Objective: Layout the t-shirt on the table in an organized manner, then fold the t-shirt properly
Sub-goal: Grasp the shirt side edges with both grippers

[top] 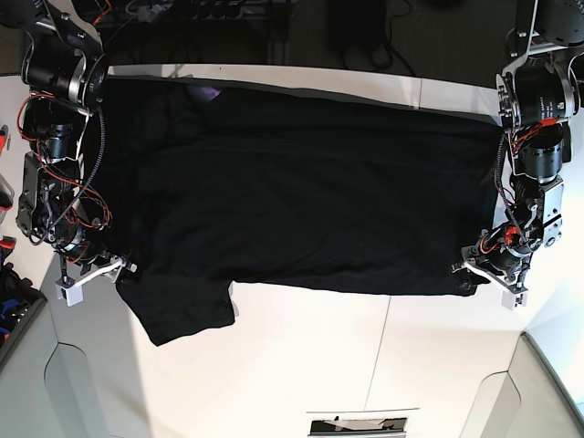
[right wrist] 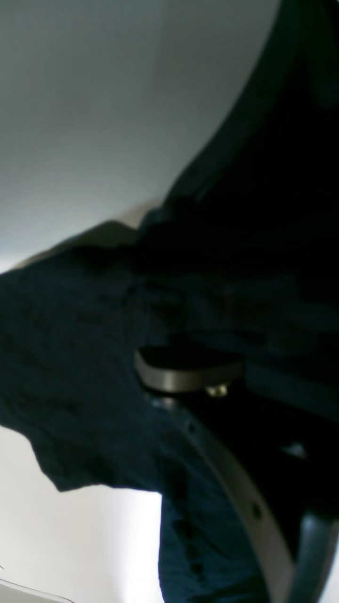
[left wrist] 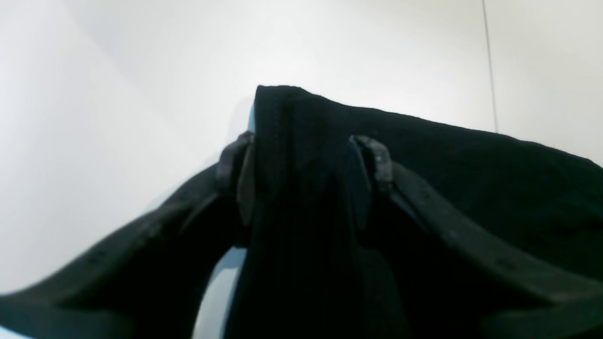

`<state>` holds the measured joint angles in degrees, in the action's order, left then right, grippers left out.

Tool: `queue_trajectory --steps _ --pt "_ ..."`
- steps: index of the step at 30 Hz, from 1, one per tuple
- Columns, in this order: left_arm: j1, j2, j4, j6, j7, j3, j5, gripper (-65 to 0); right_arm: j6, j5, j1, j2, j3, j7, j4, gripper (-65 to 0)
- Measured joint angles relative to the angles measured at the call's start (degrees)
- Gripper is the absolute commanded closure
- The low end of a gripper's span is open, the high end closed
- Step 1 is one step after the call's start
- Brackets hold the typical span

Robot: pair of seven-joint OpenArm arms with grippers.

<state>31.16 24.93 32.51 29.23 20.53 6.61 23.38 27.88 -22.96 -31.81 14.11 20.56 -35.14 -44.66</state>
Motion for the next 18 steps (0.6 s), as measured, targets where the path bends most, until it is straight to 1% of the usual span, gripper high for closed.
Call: queue_trajectory --steps 1,2,3,4,6,8,10,11,14,15,17,18 --pt "0.00 0.00 0.00 0.00 0.02 0.00 0.00 -30.8 0.00 0.24 -0.09 0.00 0.00 0.02 0.00 -27.9" --pt "-0.02 0.00 0.00 0.00 0.00 0.00 0.00 -27.2 0.00 1.14 -0.11 0.00 0.00 0.02 0.00 -25.6" --pt "0.00 0.02 -0.02 0.39 0.15 0.00 -0.11 -23.3 0.00 2.01 -0.13 0.00 0.00 0.22 0.00 -23.2" --pt "-0.02 0.02 -0.02 1.55 0.59 0.00 -0.24 -19.8 0.00 2.10 -0.13 0.00 0.00 0.24 0.00 -20.6" --pt "-0.09 0.00 -0.02 4.07 0.92 -0.02 -0.39 -14.5 0.00 3.58 -0.11 0.00 0.00 1.27 0.00 -14.3" --pt "-0.17 -0.04 -0.02 4.46 0.92 -0.02 -0.42 -9.0 0.00 4.42 -0.09 0.00 0.00 1.49 0.00 -6.6" --pt "-0.20 -0.02 -0.02 4.46 0.94 -0.02 -0.63 -1.4 0.00 4.42 -0.09 0.00 0.00 1.51 0.00 0.0" --pt "-0.20 -0.02 -0.02 4.46 0.87 -0.02 -0.52 0.0 0.00 4.44 -0.09 0.00 0.00 1.51 0.00 0.0" --pt "-0.17 0.04 -0.02 4.48 0.83 -0.02 -0.52 0.0 1.53 4.44 -0.09 0.00 0.00 1.51 0.00 0.0" --pt "-0.15 0.17 -0.02 5.05 0.87 -0.02 -0.63 0.0 1.53 4.42 -0.11 0.00 0.00 1.49 0.00 0.0" --pt "-0.15 0.83 0.11 8.98 1.22 0.00 -1.14 0.0 1.55 3.89 -0.13 0.00 0.00 1.16 -0.02 0.0" --pt "-0.15 1.14 0.59 9.88 1.95 0.00 -1.27 0.0 1.53 3.48 -0.09 0.00 0.00 0.37 -0.57 0.0"
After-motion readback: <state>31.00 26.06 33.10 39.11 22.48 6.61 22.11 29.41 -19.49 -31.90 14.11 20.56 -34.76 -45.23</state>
